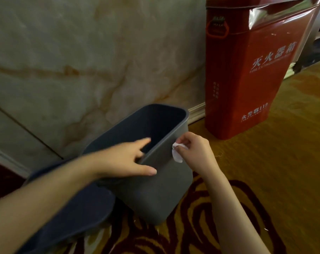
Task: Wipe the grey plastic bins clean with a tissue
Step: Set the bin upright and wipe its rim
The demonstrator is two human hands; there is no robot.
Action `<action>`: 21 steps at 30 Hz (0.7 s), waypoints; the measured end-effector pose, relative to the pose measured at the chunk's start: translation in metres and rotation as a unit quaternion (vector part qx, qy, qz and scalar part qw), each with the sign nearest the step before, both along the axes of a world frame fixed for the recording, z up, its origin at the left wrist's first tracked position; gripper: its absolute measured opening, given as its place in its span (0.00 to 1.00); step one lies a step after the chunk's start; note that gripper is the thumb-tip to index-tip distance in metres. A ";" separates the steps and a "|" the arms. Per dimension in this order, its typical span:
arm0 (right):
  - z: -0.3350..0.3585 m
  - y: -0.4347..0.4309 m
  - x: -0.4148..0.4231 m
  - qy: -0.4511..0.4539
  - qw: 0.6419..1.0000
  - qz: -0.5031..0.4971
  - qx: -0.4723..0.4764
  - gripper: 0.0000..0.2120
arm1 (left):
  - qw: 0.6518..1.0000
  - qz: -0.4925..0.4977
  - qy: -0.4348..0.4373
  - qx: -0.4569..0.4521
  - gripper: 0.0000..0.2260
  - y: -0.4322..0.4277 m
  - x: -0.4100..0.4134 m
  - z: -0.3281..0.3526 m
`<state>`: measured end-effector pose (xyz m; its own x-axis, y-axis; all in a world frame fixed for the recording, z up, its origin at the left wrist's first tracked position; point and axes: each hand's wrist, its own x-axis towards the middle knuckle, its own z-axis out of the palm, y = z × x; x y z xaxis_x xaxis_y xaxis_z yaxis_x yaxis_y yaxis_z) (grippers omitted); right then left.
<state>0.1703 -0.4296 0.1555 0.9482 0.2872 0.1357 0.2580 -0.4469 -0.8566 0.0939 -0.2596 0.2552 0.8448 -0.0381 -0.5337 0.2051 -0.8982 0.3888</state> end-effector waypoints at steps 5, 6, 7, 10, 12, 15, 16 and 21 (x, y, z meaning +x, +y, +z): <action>0.021 -0.017 0.002 -0.012 1.000 -0.009 0.008 0.03 | 0.993 0.054 -0.097 0.047 0.10 -0.031 0.001 -0.041; 0.029 -0.023 0.005 -0.025 1.000 -0.010 0.009 0.03 | 0.991 0.060 -0.105 0.053 0.10 -0.028 0.003 -0.041; 0.037 -0.028 0.008 -0.040 0.999 -0.010 0.015 0.03 | 0.989 0.064 -0.118 0.063 0.09 -0.024 0.004 -0.041; 0.064 -0.035 0.016 -0.088 0.995 0.003 0.055 0.03 | 0.981 0.058 -0.156 0.102 0.05 -0.017 0.005 -0.042; 0.079 -0.028 0.023 -0.108 0.992 0.022 0.064 0.02 | 0.979 0.042 -0.171 0.105 0.03 -0.016 0.002 -0.046; 0.089 -0.007 0.034 -0.105 0.992 0.064 0.034 0.01 | 0.981 0.017 -0.160 0.112 0.03 -0.010 0.003 -0.049; 0.089 0.002 0.038 -0.096 0.992 0.078 0.015 0.01 | 0.982 0.014 -0.148 0.117 0.04 -0.005 0.004 -0.048; 0.078 0.051 0.058 -0.057 0.979 0.153 -0.124 0.03 | 0.988 -0.001 -0.111 0.104 0.06 0.019 0.008 -0.046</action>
